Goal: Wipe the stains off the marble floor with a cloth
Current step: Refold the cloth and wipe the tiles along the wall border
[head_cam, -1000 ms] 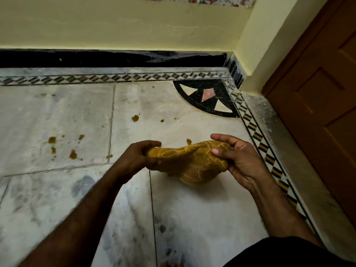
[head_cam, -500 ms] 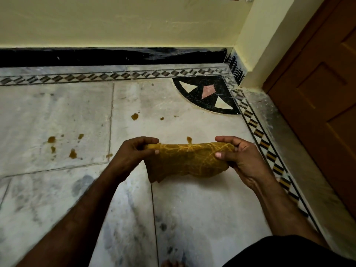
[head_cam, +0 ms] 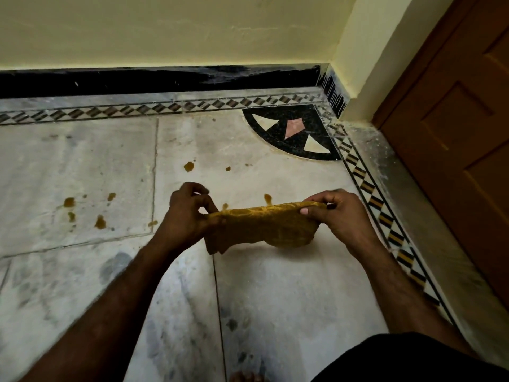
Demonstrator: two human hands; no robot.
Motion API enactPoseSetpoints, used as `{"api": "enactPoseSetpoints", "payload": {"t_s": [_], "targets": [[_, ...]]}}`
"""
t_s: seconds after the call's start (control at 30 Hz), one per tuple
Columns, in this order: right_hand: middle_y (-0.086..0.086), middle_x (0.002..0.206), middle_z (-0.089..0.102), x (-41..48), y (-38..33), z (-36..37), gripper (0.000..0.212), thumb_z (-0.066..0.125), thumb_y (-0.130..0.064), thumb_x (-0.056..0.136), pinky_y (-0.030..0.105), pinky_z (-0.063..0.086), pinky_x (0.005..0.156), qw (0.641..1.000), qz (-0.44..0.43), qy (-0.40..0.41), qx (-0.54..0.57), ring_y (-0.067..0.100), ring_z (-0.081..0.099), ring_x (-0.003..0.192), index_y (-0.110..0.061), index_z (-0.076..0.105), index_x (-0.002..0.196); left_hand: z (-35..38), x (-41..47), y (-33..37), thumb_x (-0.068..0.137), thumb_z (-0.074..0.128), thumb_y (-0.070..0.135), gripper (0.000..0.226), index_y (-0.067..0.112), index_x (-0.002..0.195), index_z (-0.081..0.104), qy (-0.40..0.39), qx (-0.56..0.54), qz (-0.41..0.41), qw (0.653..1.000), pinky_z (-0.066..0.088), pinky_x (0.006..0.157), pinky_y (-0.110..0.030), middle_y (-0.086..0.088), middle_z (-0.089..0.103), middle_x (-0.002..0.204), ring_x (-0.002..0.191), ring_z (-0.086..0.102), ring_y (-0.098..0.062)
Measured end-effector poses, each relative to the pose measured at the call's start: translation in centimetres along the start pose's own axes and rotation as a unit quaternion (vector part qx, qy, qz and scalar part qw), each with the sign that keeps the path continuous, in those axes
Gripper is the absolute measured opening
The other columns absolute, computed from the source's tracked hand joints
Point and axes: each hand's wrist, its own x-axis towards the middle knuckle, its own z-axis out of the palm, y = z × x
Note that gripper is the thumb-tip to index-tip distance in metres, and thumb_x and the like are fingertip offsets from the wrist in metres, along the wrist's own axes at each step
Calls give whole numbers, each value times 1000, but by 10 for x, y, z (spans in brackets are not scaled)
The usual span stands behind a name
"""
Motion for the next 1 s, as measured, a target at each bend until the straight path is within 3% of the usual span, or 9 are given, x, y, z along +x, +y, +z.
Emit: {"api": "enactPoseSetpoints", "payload": {"t_s": [0.1,0.17,0.27,0.37,0.5,0.67,0.83,0.93,1.0], "targets": [[-7,117,62,9,-5,-2,16,85,-20,81,25,50,87,999,-26,-2,-21,5,59,104,-16,79,94,-5,-5,11,83,79,12,31,33,83,56,-90,44,41,994,51,68,-19,7,66,99,91,67,-16],[-5,106,72,17,-7,-4,14,83,-20,82,30,52,86,1000,-22,-13,-3,8,64,98,-14,78,95,-9,-10,25,86,72,7,38,36,95,50,-141,51,61,987,53,64,-24,8,67,97,84,68,-16],[2,85,75,28,-10,-5,9,82,-19,84,40,59,78,1000,-17,-12,0,18,69,83,-17,77,90,-3,-14,48,88,65,2,60,33,137,49,-237,159,125,950,57,79,-33,7,53,126,99,62,-17],[1,87,75,34,-12,-1,11,83,-21,83,44,62,83,1000,-23,-6,6,20,71,88,-20,77,93,6,-8,55,88,70,6,68,31,147,47,-307,234,146,911,58,85,-36,3,54,129,105,63,-20],[-2,90,76,30,-11,4,13,84,-21,83,42,61,86,1000,-16,-5,19,17,71,92,-20,78,94,6,-3,53,85,76,9,81,29,154,37,-335,107,46,935,57,89,-32,0,61,128,108,64,-19],[-1,87,76,8,-12,12,14,84,-14,81,33,61,75,998,-13,-27,52,12,71,84,-20,78,93,4,1,50,86,65,-1,66,34,140,52,-259,-70,-46,962,62,71,-31,-3,72,113,83,76,-17],[-9,85,75,-23,-17,40,17,84,-11,82,42,63,78,995,-22,-39,89,12,72,85,-23,78,94,5,1,48,83,74,-8,71,42,129,53,-228,-252,-103,935,63,77,-48,-10,72,112,90,76,-27],[-10,87,75,-41,-16,64,23,83,-9,83,42,63,77,993,-52,-42,99,10,71,81,-29,78,94,6,1,49,83,73,-11,62,37,120,58,-221,-324,-121,912,63,74,-40,-12,75,112,93,75,-28],[-6,95,75,-51,-16,77,26,82,-8,83,32,61,76,992,-83,-34,92,7,71,84,-23,79,104,7,3,49,85,69,-12,57,34,118,59,-218,-350,-132,901,63,73,-38,-12,76,109,92,76,-27]]}}
